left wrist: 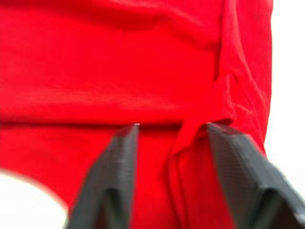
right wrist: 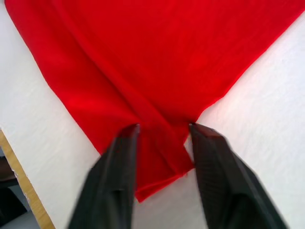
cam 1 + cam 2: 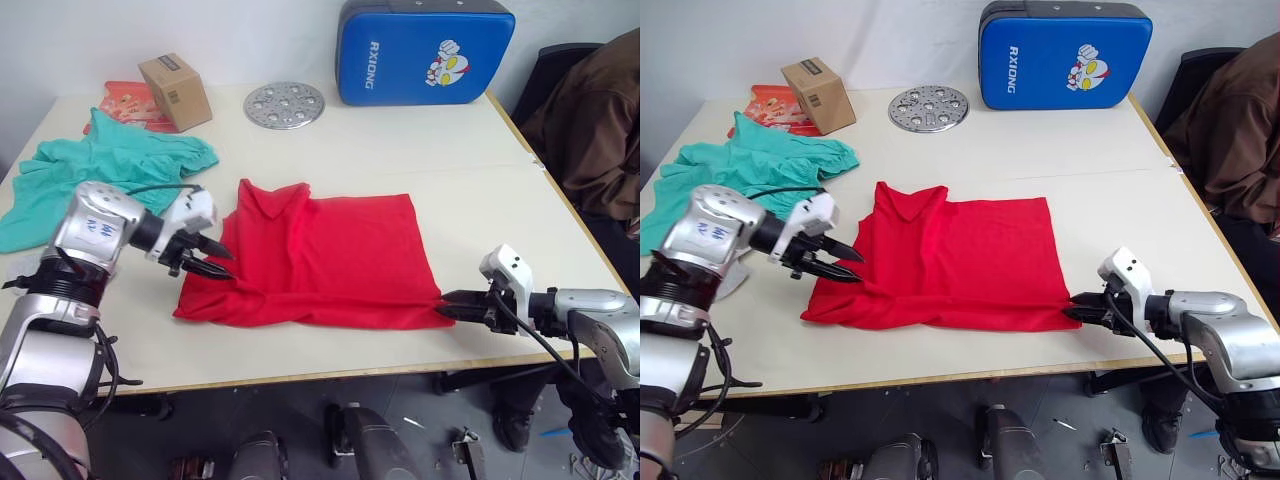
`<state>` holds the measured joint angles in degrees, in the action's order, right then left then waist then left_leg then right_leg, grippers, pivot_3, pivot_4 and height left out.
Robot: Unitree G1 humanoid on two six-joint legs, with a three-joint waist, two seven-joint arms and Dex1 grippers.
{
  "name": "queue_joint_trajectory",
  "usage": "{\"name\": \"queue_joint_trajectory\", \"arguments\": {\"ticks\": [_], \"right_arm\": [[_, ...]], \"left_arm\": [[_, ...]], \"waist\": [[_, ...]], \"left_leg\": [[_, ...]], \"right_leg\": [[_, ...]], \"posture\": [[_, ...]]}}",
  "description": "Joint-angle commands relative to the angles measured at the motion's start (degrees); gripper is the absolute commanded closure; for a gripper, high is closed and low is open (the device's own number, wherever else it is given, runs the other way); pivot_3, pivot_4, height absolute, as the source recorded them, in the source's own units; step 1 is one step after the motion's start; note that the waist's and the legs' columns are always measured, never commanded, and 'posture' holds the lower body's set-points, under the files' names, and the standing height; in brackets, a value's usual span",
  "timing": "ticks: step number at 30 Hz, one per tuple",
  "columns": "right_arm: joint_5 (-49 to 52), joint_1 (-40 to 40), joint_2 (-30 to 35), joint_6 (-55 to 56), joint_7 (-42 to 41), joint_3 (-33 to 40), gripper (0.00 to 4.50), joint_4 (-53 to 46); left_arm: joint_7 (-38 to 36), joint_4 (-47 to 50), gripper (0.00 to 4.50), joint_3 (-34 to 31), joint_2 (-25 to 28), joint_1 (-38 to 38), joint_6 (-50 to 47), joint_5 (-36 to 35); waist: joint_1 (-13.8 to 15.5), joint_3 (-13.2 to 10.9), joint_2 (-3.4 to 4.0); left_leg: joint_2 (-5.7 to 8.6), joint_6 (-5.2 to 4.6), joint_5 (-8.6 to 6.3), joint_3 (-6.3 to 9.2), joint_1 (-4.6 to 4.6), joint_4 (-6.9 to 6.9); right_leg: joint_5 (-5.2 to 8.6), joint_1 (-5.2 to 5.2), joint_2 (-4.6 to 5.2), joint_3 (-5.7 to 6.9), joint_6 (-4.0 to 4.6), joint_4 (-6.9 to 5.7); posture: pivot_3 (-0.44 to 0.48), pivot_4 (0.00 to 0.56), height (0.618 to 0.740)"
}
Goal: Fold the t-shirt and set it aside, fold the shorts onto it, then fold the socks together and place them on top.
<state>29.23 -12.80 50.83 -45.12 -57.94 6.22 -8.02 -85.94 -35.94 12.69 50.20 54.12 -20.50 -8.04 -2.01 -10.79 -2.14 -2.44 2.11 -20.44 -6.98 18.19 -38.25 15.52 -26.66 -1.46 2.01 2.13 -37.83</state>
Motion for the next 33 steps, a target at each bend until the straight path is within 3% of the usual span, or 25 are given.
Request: {"name": "queue_joint_trajectory", "arguments": {"ticks": [1,4,8,12,19,27,30,33], "right_arm": [[2.77,1.13,0.87,-1.01,0.78,4.73,1.45,-5.23],[5.07,2.92,1.66,-2.52,1.13,7.62,0.44,-10.22],[6.36,4.20,1.97,-2.61,1.65,8.01,0.44,-15.40],[4.79,2.81,1.20,0.65,1.77,4.68,0.44,-18.09],[6.83,-1.94,-0.55,0.16,2.58,-0.37,0.44,-21.88],[12.81,-3.65,-0.94,-2.30,3.17,-1.15,0.44,-28.75],[13.84,-3.81,-0.83,-3.13,4.08,-0.77,0.41,-29.37],[14.57,-3.72,-0.45,-3.71,4.74,-0.46,0.41,-29.53]], "left_arm": [[-0.78,5.88,0.71,-7.12,4.56,-2.32,-5.47,-4.66],[0.01,11.37,0.00,-12.12,10.20,-10.89,-7.60,-6.29],[3.69,16.17,0.00,-18.46,14.09,-23.03,-9.77,-7.70],[7.32,19.28,0.00,-21.26,13.50,-30.75,-9.21,-7.80],[11.98,18.56,0.00,-20.01,9.87,-30.84,-9.41,-7.77],[10.03,18.82,0.00,-16.32,8.36,-30.50,-12.12,-8.26],[10.26,17.86,0.57,-14.89,6.90,-29.14,-11.88,-7.76],[10.24,17.53,1.54,-13.59,6.13,-28.37,-11.99,-7.37]], "waist": [[-0.14,0.00,0.00],[-0.64,0.01,0.02],[-0.97,0.01,0.00],[-0.84,0.04,-0.06],[-0.20,0.04,-0.07],[-0.11,0.04,-0.08],[0.16,0.05,-0.10],[0.15,0.06,-0.11]], "left_leg": [[0.00,0.01,0.00,0.00,-0.01,0.00],[0.00,0.05,0.01,0.00,-0.08,0.06],[-0.05,0.13,0.01,0.06,-0.15,0.09],[-0.04,0.09,-0.01,0.11,-0.12,0.08],[-0.04,-0.03,-0.12,0.13,-0.05,0.11],[-0.05,-0.03,-0.17,0.14,-0.05,0.17],[-0.04,-0.06,-0.19,0.14,-0.04,0.15],[-0.04,-0.06,-0.20,0.14,-0.03,0.15]], "right_leg": [[0.00,0.00,0.00,0.00,0.00,-0.01],[0.05,0.01,0.00,-0.02,0.03,-0.06],[0.16,0.01,0.00,0.03,0.15,-0.13],[0.31,0.04,0.00,0.06,-0.11,-0.06],[0.29,0.03,0.00,0.08,-0.09,0.03],[0.23,0.02,0.00,0.11,0.01,0.09],[0.24,0.03,0.00,0.10,0.01,0.09],[0.24,0.03,0.00,0.10,0.01,0.10]], "posture": [[0.000,0.150,0.740],[0.000,0.150,0.740],[0.000,0.150,0.740],[0.000,0.150,0.740],[0.000,0.150,0.740],[0.000,0.150,0.740],[0.000,0.150,0.740],[0.000,0.150,0.740]]}}
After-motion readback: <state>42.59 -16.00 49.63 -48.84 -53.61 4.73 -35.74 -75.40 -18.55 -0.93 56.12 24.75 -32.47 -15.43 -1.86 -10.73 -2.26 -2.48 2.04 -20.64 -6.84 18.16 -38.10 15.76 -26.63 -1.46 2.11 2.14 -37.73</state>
